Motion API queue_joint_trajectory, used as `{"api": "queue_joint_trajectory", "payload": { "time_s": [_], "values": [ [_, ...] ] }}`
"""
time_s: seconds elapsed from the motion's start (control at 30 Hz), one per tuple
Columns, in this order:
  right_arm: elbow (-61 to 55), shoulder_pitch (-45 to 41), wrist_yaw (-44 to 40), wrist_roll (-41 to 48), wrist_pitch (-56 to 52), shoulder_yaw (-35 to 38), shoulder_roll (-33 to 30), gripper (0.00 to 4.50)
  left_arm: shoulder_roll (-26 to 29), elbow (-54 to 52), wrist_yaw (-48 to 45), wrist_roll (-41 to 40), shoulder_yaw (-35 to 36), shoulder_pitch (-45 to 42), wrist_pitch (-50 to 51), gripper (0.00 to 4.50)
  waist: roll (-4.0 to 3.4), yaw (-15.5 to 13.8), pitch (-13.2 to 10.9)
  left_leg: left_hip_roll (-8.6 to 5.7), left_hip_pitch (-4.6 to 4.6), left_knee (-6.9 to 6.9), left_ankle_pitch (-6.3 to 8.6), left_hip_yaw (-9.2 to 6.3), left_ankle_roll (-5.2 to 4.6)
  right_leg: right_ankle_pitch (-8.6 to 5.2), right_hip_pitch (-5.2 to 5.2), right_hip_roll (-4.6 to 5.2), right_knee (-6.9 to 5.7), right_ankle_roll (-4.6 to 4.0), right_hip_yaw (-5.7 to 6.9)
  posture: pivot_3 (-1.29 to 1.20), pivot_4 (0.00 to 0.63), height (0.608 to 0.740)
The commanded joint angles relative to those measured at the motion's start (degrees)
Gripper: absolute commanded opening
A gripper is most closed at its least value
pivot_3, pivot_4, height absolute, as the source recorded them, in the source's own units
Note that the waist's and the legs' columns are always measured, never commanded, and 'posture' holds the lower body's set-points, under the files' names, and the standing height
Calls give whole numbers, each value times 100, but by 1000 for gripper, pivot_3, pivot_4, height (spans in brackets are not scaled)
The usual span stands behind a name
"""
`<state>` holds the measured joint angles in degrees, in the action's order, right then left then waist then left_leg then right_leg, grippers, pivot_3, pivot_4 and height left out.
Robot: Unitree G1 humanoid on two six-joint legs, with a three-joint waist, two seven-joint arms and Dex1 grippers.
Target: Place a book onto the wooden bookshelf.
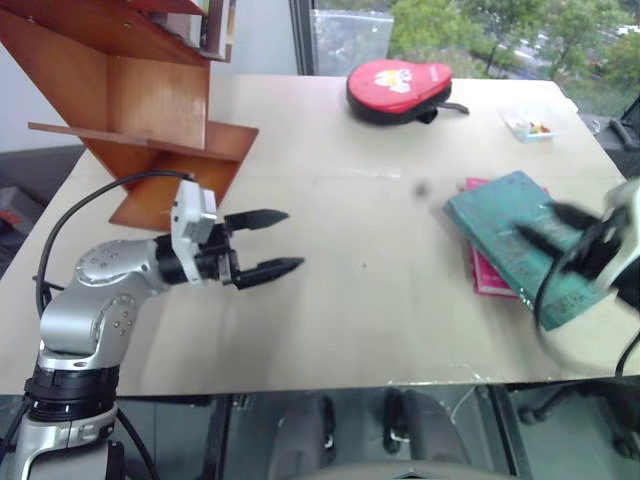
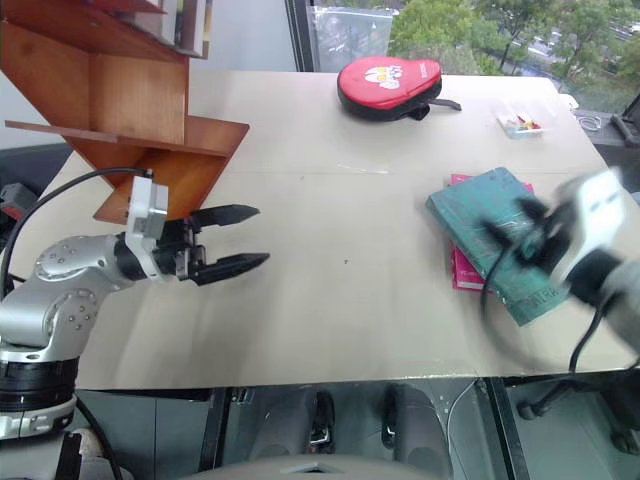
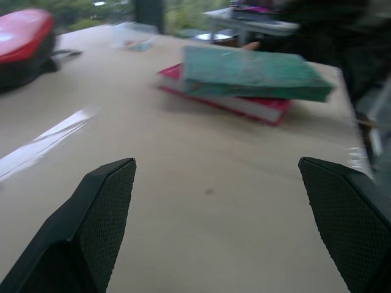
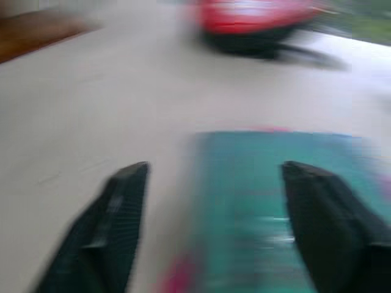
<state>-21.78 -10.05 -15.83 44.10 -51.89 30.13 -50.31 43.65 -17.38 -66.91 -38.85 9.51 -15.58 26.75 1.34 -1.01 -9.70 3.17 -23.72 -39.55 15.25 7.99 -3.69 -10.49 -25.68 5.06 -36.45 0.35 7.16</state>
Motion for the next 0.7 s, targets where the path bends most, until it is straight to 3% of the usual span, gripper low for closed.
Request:
{"api": "queue_joint_trajectory", "payload": {
  "time_s": [0.03, 0.07, 0.13, 0.17, 0.4, 0.53, 0.7],
  "values": [
    [1194, -557, 353, -925, 88, -168, -470, 1500, -93, -296, 45, -186, -52, -160, -40, 4500, -4, -12, 0, -1, -1, 1, 0, -3, 0, 0, 0, 0, 0, 1, 0, 0, 150, 740],
    [1679, -902, 554, -1183, 68, -338, -530, 1196, -122, -304, 68, -181, -84, -213, -44, 4500, -5, 3, 0, -1, -1, 1, -1, -6, 1, 0, 0, -5, -3, 0, -1, 0, 150, 740],
    [2609, -1700, 950, -1449, -57, -457, -395, 157, -168, -292, 95, -152, -140, -303, -77, 4500, -7, 52, -1, -2, 1, 1, -2, -2, 4, 0, 0, -16, -4, 0, -1, 0, 150, 740],
    [3186, -2168, 1075, -1573, -218, -582, -325, 72, -190, -292, 107, -136, -157, -340, -99, 4500, -9, 68, 0, -3, 3, 1, -4, 4, 6, 0, -2, -19, -5, 1, -3, 0, 150, 740],
    [6042, -4005, 786, -1662, -1373, -679, -11, 72, -177, -426, 52, -118, -181, -386, -180, 4500, -18, 179, -1, -1, 9, 2, -5, 17, 7, 3, -3, -17, -10, 1, -12, 0, 150, 740],
    [7129, -4503, 417, -1629, -1774, -617, 96, 72, -112, -512, 15, -82, -123, -256, -278, 4500, -22, 181, -1, 0, 8, 2, -5, 19, 7, 14, -3, -17, -8, -17, -12, 0, 150, 740],
    [7701, -4772, -113, -1679, -2171, -793, 286, 72, -56, -556, 44, -107, -48, -65, -356, 4500, -26, 183, -1, 4, 6, 2, -5, 16, 7, 14, -2, -16, -6, -17, -10, 0, 150, 740]
  ]
}}
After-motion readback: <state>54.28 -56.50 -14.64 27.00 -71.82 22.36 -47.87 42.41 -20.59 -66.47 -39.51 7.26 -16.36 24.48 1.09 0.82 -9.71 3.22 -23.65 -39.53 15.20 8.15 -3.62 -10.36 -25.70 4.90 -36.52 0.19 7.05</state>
